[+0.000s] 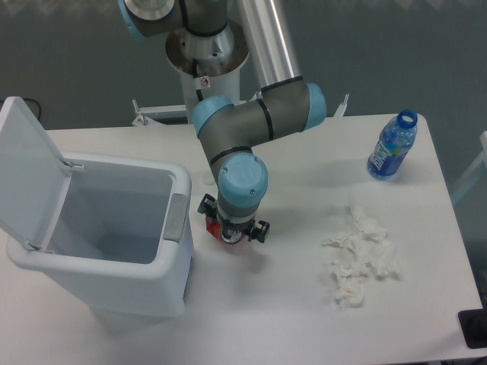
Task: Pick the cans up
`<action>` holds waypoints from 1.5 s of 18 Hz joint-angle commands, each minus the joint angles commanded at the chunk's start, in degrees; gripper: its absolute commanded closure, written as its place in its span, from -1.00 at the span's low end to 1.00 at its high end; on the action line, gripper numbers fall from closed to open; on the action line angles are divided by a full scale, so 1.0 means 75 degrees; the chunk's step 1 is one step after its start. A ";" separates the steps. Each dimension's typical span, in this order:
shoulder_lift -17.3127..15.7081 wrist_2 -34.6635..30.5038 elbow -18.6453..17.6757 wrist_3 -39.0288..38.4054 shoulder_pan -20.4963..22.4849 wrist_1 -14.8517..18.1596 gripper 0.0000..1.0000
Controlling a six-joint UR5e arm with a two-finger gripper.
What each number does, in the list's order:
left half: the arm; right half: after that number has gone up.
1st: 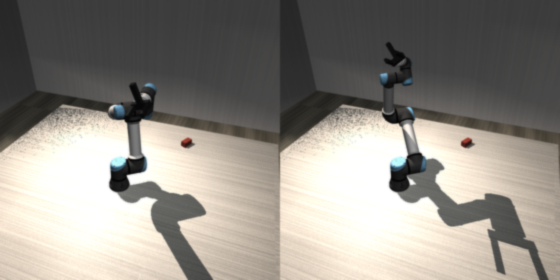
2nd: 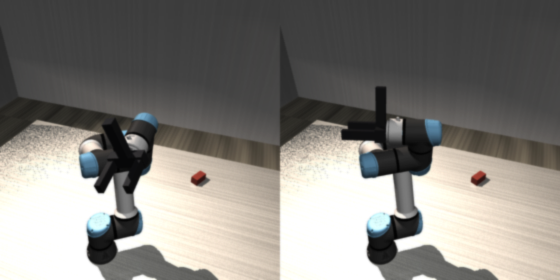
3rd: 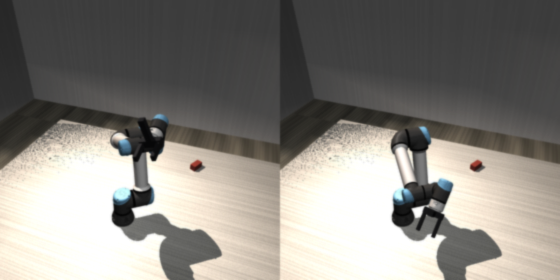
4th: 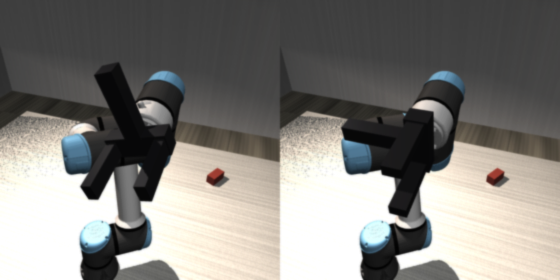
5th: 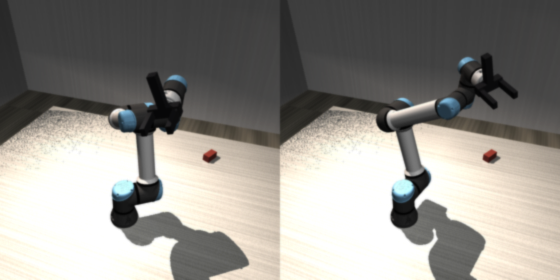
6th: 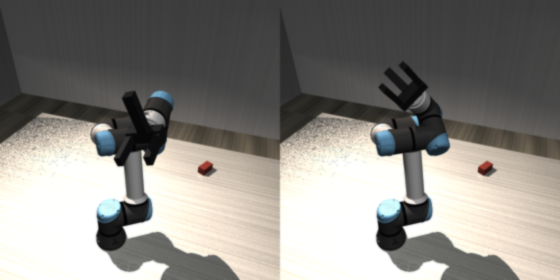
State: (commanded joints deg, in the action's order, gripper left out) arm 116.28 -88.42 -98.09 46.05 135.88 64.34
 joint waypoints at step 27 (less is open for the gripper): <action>0.0070 -0.0023 0.0105 -0.0316 0.0000 -0.0012 -0.20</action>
State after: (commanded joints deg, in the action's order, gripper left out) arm 116.81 -88.59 -97.29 43.68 135.88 64.25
